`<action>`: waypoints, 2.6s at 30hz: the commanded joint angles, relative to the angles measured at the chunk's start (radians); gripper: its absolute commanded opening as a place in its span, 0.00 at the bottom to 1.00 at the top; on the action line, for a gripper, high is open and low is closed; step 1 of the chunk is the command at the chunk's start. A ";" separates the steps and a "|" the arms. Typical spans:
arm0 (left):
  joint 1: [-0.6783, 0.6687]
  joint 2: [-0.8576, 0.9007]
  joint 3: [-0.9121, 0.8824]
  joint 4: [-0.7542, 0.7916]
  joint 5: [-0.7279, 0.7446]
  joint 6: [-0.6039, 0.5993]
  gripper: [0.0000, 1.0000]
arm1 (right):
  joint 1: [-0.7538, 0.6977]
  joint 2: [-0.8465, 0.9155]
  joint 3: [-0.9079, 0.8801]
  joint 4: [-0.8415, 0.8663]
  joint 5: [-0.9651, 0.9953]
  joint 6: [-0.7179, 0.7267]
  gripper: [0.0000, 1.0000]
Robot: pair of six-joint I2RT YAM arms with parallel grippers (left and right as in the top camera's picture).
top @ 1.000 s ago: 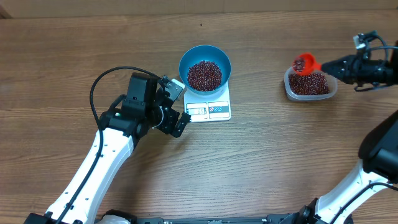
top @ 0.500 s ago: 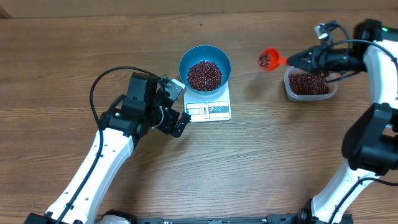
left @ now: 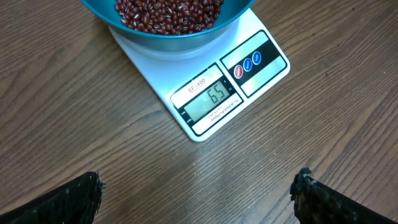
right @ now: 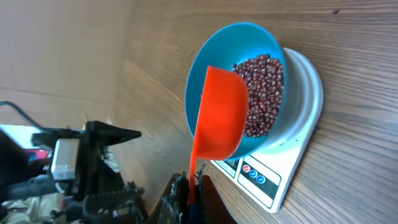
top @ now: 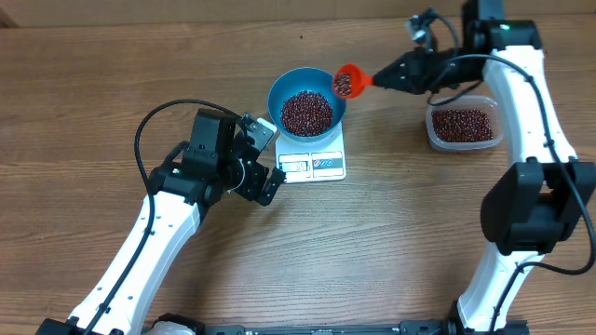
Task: Scoop item into bowl and weigh 150g on scale
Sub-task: 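Lift the filled scoop and carry it toward the blue bowl, then tip the red scoop over the blue bowl to pour the beans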
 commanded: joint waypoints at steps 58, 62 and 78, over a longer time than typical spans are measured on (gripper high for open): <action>0.000 0.007 -0.002 0.001 0.002 -0.010 1.00 | 0.513 -0.001 0.143 0.138 1.144 -0.142 0.04; 0.000 0.007 -0.002 0.001 0.002 -0.010 1.00 | 0.513 -0.001 0.143 0.141 1.144 -0.142 0.04; 0.000 0.007 -0.002 0.001 0.002 -0.010 0.99 | 0.499 -0.001 0.144 0.167 1.082 -0.129 0.04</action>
